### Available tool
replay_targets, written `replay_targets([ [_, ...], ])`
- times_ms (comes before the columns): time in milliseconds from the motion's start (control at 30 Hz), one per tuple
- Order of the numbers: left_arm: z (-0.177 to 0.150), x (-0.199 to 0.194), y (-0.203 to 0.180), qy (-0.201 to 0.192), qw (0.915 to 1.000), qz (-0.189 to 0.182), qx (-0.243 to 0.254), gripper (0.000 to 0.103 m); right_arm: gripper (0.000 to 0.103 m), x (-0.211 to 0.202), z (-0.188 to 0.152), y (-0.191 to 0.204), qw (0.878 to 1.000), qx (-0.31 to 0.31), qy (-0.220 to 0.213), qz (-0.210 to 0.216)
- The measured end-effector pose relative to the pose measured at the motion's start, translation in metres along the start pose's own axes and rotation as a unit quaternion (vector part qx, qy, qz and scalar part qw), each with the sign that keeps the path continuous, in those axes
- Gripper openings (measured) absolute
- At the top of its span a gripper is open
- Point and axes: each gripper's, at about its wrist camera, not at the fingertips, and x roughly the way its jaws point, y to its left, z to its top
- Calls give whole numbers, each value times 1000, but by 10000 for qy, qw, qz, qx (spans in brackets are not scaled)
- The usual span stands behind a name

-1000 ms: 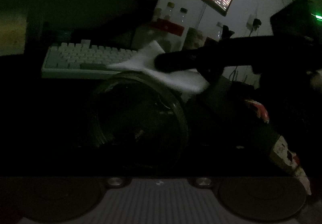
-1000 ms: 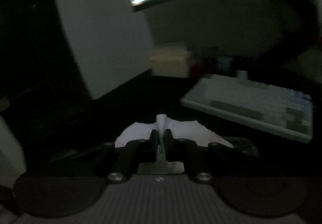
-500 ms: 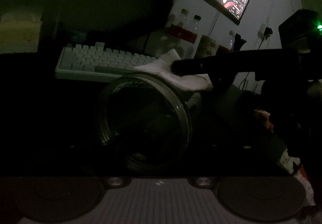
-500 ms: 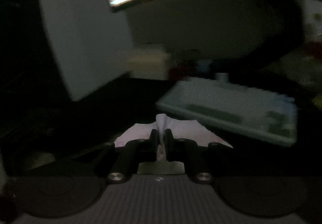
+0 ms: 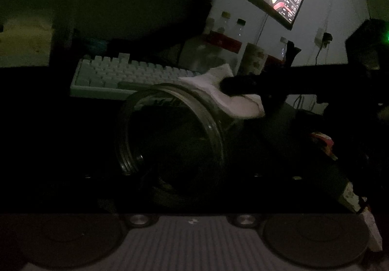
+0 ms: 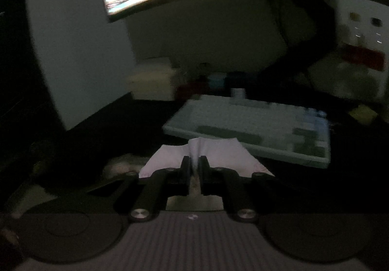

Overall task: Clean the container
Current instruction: 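Wipe the jar's outer wall with the tissue in the right gripper, then rub the tissue along the jar rim with the right gripper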

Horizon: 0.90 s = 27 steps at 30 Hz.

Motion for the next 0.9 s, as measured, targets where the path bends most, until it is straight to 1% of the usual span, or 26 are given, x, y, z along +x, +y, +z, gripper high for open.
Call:
replay_targets([
  [100,2,0,5,-2,9999,-17,-120,59,9,-1,-7,10,9980,-51,37,628],
  [133,2,-1,5,-15,9999,26,-136,59,8,0,-9,11,9980,-86,37,621],
  [233,2,-1,4,-47,9999,123,-69,59,8,7,-9,4,9999,-124,-28,-36],
  [267,2,-1,4,-81,9999,139,-39,59,8,10,-8,-1,9998,-26,-45,-181],
  [300,2,-2,3,-129,9998,158,-10,59,9,12,-8,-4,9996,119,-66,-230],
  [400,2,-3,4,-187,9996,202,13,59,10,16,-7,-5,9992,382,-134,-47],
  [500,2,-2,6,-133,9997,179,-36,59,10,14,-7,8,9990,159,-124,407],
  [567,2,-2,6,-139,9997,192,-6,59,10,14,-7,13,9984,-21,-110,561],
  [633,1,-2,5,-144,9997,193,11,59,10,14,-4,11,9988,-2,-112,482],
  [733,0,-3,6,-166,9997,177,7,59,10,15,-1,-2,9996,232,-134,42],
  [767,-1,-2,6,-197,9997,173,-19,51,10,15,-2,-5,9995,276,-152,-34],
  [800,-1,-2,7,-248,9996,157,-47,37,10,14,-3,-9,9993,320,-171,-109],
  [833,-2,-2,7,-308,9994,111,-68,31,10,14,-3,-11,9990,364,-184,-170],
  [867,-2,-3,7,-348,9994,48,-74,19,10,13,-4,-13,9989,402,-177,-186],
  [900,-2,-3,7,-394,9992,-55,-61,13,10,14,-5,-15,9988,428,-146,-182],
])
